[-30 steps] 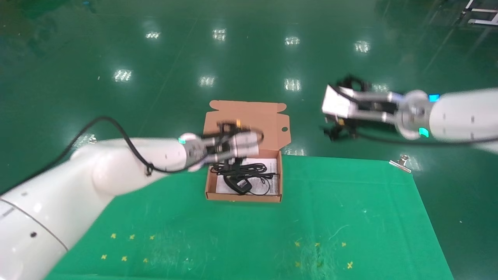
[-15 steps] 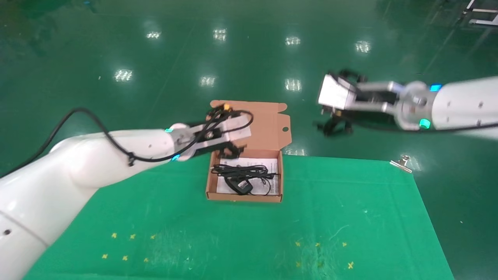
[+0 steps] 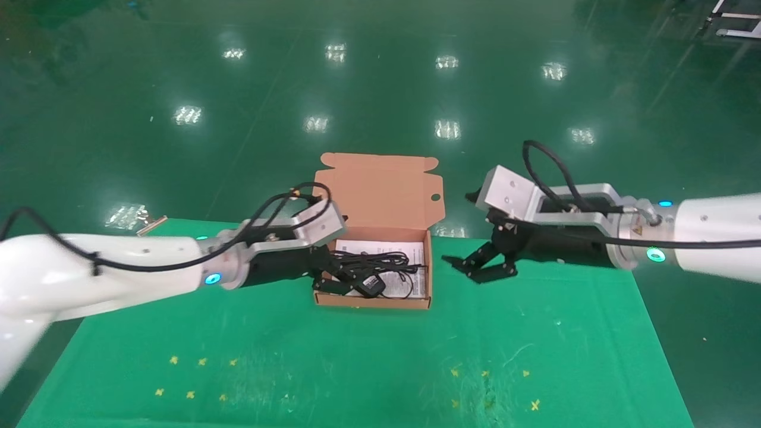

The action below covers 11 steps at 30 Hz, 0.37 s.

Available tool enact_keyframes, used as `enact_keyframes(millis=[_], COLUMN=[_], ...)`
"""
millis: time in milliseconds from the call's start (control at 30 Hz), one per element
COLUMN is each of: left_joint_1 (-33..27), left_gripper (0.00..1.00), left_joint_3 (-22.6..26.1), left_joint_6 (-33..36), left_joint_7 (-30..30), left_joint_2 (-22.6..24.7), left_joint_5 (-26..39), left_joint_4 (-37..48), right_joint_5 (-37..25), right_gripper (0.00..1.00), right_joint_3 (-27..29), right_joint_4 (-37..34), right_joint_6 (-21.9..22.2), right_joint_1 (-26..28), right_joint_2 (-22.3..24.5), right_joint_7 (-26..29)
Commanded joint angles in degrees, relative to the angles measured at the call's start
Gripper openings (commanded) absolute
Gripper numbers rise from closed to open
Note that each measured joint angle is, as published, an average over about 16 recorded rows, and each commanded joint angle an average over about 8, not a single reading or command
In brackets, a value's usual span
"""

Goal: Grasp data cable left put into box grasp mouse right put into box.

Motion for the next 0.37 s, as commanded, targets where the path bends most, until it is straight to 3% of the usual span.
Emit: enact_keyframes(millis=[33,367], left_joint_1=[0.97,5.15], left_gripper=[1.0,1.0], left_joint_3=[-1.4,-7.48], left_joint_6=[1.99,10.6], left_joint_7=[0.07,0.35], left_joint_2=[-1.47,-7.87], left_joint_5=[-2.45,-13.08], left_joint_4=[-1.07,-5.73], right_joint_5=[1.79,9.54], right_gripper=[1.0,1.0], right_joint_3=[2.43,12.96], right_joint_4=[0.35,1.85], right_joint_6=[-1.96,-10.47], right_joint_1=[-1.73,-9.21], right_joint_2=[0.47,2.52], right_joint_7=[-0.44,-2.35])
